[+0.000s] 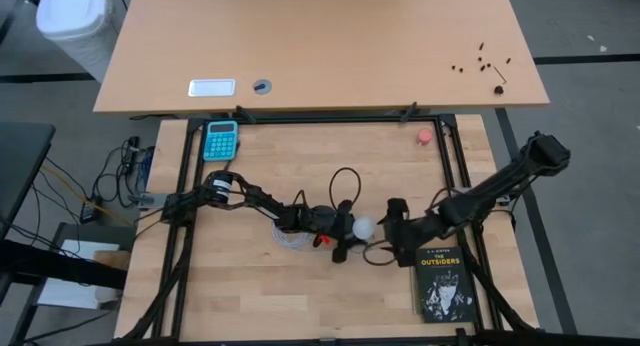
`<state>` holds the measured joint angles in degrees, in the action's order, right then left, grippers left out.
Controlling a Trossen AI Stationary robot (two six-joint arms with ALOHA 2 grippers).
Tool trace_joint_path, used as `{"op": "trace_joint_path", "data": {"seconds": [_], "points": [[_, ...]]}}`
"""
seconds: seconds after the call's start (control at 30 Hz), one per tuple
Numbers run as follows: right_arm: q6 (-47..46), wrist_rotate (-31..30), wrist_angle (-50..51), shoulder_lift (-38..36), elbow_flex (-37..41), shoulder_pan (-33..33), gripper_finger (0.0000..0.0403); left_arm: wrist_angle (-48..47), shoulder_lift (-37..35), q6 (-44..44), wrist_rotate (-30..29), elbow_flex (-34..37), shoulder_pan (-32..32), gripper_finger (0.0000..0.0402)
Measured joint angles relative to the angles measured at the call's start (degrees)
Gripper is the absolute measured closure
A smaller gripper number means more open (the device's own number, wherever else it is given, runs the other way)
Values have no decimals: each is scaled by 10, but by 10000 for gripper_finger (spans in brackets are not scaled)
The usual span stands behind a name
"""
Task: Screw lightbulb
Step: Insert the lightbulb into the lamp
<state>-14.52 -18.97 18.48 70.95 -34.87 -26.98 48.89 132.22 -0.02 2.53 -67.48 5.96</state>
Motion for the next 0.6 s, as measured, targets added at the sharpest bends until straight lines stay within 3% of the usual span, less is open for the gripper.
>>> {"op": "trace_joint_path", "data": {"seconds": [0.1,0.27,0.4,0.6], "points": [[0,-29,-77,-30,51,-11,56,0,0,1,23,0,0,208],[41,-30,-312,-44,155,-11,56,2,1,0,41,1,0,208],[94,-35,-506,-21,229,-9,56,7,2,-2,57,2,0,208],[172,-19,-669,40,266,17,56,11,3,-1,77,2,0,208]]}}
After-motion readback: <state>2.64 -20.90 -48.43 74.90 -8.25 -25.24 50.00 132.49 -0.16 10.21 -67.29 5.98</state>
